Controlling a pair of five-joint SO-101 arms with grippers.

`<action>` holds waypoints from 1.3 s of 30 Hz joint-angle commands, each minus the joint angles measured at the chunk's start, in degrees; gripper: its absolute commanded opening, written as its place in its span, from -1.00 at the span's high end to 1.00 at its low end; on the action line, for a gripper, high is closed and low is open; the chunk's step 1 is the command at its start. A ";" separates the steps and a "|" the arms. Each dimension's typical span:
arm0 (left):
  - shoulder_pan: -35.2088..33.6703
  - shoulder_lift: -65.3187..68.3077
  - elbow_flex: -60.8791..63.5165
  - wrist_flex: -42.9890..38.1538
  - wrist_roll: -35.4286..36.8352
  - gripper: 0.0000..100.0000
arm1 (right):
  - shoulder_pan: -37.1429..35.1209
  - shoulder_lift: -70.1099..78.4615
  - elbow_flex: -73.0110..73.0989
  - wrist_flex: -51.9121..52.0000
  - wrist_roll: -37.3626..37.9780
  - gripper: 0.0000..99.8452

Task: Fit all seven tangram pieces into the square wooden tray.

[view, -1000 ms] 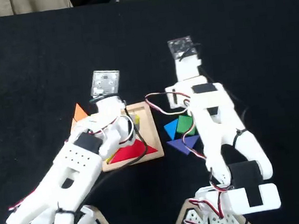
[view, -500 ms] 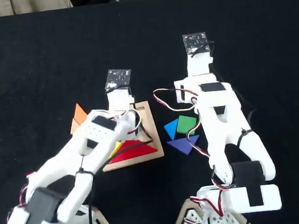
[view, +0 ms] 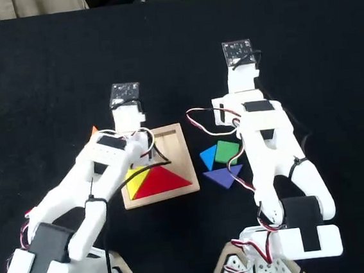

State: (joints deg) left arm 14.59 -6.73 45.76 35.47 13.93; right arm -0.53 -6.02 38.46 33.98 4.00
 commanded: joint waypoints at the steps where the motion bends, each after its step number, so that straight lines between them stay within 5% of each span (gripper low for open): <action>1: 5.05 -5.98 -2.86 0.97 -0.62 0.72 | -1.14 -1.71 -0.22 -0.97 -0.09 0.98; 15: 9.36 4.66 -5.23 -0.88 -0.97 0.72 | 1.14 -1.71 -0.57 -1.05 -0.18 0.98; 28: 15.52 -5.71 -1.80 12.22 -13.63 0.82 | 1.05 -1.71 -0.57 -1.14 -0.18 0.98; 35: 12.62 -14.42 -4.79 11.60 -13.63 0.81 | 1.23 -1.71 -0.57 -1.14 -0.18 0.98; 39: 3.47 -23.03 -2.33 11.60 -13.36 0.81 | 1.32 -1.71 -0.57 -1.14 -0.18 0.98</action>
State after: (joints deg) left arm 26.55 -20.79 44.00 47.08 0.57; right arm -0.35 -6.02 38.46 33.98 4.00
